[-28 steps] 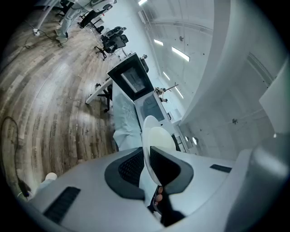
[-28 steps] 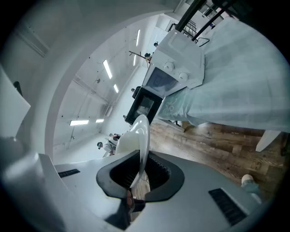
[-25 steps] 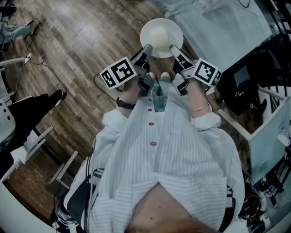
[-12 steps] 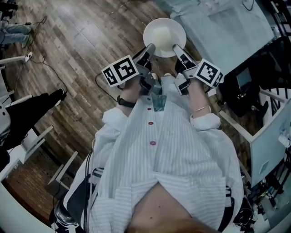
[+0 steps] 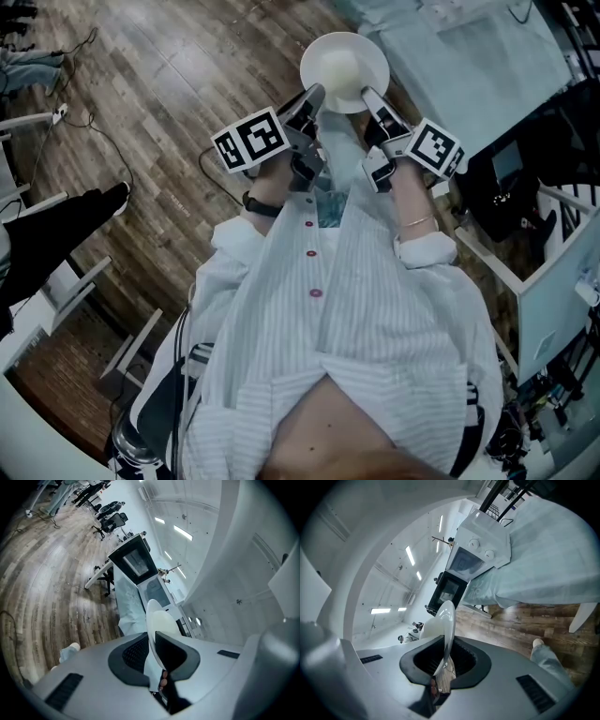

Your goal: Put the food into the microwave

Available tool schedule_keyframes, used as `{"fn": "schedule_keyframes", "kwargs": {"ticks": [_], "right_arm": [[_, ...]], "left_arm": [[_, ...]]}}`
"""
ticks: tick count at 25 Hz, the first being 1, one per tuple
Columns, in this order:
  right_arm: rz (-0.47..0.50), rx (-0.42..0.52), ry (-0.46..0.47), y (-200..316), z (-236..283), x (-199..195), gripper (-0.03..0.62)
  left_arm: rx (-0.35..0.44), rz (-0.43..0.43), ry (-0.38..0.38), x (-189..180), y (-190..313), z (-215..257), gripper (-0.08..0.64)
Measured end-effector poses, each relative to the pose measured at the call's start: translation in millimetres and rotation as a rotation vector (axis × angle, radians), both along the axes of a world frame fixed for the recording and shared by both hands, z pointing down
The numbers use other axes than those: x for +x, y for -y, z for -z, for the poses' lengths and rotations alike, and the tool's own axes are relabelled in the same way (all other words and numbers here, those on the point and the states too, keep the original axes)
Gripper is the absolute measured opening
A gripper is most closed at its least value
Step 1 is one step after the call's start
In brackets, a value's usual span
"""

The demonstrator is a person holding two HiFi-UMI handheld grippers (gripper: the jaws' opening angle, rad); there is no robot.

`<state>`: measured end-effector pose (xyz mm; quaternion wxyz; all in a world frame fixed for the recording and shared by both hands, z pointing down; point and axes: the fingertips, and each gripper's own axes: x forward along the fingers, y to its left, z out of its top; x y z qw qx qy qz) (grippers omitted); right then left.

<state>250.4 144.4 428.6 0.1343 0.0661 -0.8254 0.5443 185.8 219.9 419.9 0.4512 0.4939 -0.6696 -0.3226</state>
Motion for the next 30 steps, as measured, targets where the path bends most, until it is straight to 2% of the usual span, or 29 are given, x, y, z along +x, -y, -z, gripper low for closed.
{"fn": "schedule_keyframes", "kwargs": {"ticks": [7, 18, 30], "right_arm": [[0.033, -0.007, 0.014, 19.3, -2.9, -43.0, 0.049], [0.047, -0.035, -0.003, 61.4, -14.6, -131.7, 0.049], [0.015, -0.035, -0.004, 124.5, -5.4, -194.1, 0.049]], "left_arm": [[-0.008, 0.028, 0.008, -39.1, 17.1, -2.1, 0.04], [-0.033, 0.052, -0.002, -126.1, 57.4, -11.5, 0.04], [-0.027, 0.016, 0.008, -191.2, 122.2, -0.7, 0.04]]}}
